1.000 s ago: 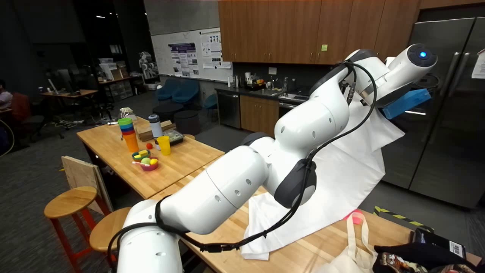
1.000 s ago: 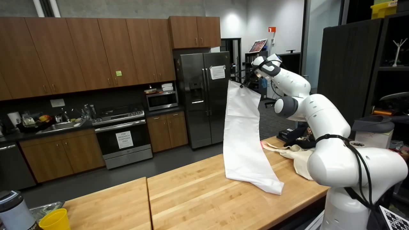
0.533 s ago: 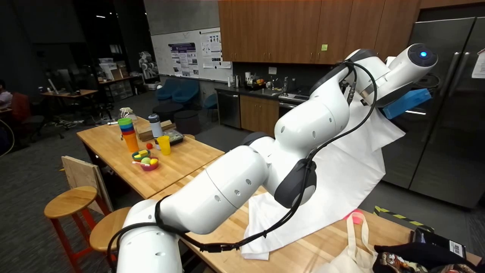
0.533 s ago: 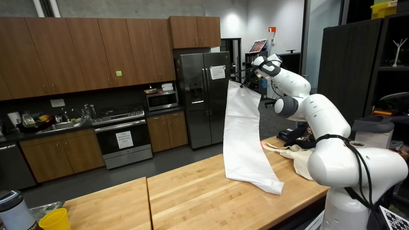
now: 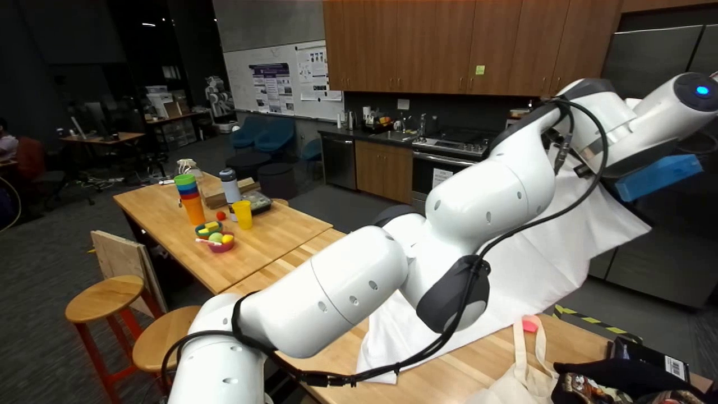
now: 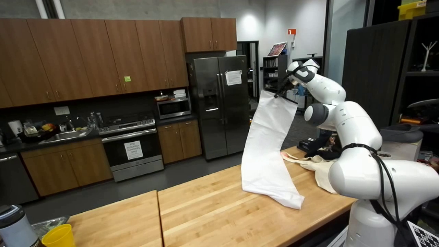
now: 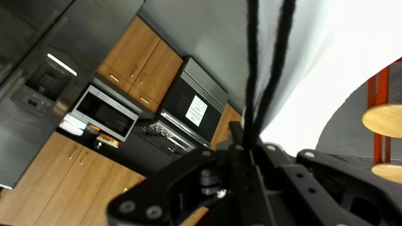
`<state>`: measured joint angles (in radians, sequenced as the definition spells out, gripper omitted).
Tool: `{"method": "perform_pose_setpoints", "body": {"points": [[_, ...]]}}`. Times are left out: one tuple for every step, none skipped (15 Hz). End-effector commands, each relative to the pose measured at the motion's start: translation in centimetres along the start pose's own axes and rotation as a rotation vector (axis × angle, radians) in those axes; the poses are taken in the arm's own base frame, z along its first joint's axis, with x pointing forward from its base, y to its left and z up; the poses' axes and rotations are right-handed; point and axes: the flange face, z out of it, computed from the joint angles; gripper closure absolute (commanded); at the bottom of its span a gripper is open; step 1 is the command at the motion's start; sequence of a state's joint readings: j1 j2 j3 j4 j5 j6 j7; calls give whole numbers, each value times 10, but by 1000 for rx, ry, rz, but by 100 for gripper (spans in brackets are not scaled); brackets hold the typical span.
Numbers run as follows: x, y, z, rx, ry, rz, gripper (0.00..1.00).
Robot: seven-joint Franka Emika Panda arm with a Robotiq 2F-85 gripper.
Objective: Move the white cloth to the left.
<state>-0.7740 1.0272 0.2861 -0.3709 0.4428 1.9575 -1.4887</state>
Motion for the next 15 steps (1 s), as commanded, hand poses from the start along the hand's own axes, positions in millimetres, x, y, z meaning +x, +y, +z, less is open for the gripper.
{"method": "perform_pose_setpoints", "body": {"points": [[-59,3,-17,58,-108,125,99],[-73,-1,-16,103,-145,157,99],[-82,-5,-15,142,-185,174,99],[-87,-10,-14,178,-214,169,99],[-88,-12,-14,199,-237,159,99],[-86,-15,-14,218,-251,139,99],[-82,-16,-14,227,-261,123,99],[-77,-17,-14,240,-266,106,99],[-70,-19,-13,249,-269,80,99],[-62,-21,-12,263,-260,55,99],[-53,-23,-11,272,-249,18,99],[-44,-25,-12,289,-228,-28,99],[-37,-26,-12,302,-210,-77,99],[-30,-28,-11,314,-193,-120,99],[-23,-30,-11,326,-184,-169,99]]}}
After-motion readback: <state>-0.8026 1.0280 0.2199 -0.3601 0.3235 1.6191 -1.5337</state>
